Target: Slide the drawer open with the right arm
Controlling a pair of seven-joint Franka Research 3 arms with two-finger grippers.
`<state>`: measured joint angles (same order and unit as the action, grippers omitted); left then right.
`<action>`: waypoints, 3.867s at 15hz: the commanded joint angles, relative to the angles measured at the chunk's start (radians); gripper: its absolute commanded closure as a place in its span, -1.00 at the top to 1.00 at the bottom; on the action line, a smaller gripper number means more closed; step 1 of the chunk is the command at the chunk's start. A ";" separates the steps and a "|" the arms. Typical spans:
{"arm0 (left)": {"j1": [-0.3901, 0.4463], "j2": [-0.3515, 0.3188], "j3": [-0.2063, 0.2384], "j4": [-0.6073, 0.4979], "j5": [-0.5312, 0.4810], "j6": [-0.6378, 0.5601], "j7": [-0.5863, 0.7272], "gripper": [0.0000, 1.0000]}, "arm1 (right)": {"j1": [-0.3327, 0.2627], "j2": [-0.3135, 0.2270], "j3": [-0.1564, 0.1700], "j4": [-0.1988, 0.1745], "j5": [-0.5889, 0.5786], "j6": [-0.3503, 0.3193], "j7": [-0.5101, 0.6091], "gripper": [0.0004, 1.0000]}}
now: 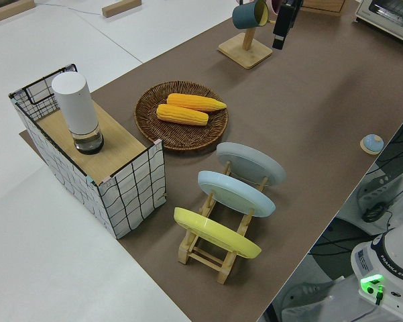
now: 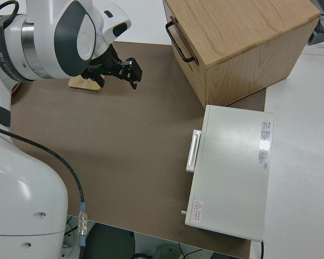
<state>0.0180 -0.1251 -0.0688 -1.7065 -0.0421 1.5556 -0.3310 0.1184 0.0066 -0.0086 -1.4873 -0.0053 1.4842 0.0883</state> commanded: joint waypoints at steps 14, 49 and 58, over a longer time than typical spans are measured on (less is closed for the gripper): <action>-0.001 -0.008 0.004 0.004 -0.001 -0.015 0.009 0.99 | 0.015 0.001 -0.014 0.013 0.025 0.001 0.016 0.97; -0.001 -0.008 0.004 0.004 -0.001 -0.017 0.009 0.99 | 0.102 0.015 0.122 -0.096 -0.496 0.062 0.091 0.97; -0.001 -0.008 0.004 0.004 -0.001 -0.015 0.009 0.99 | 0.124 0.104 0.142 -0.146 -0.807 0.188 0.128 0.97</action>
<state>0.0180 -0.1251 -0.0688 -1.7064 -0.0421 1.5556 -0.3310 0.2414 0.0863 0.1350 -1.6228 -0.7421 1.6390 0.1931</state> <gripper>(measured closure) 0.004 0.013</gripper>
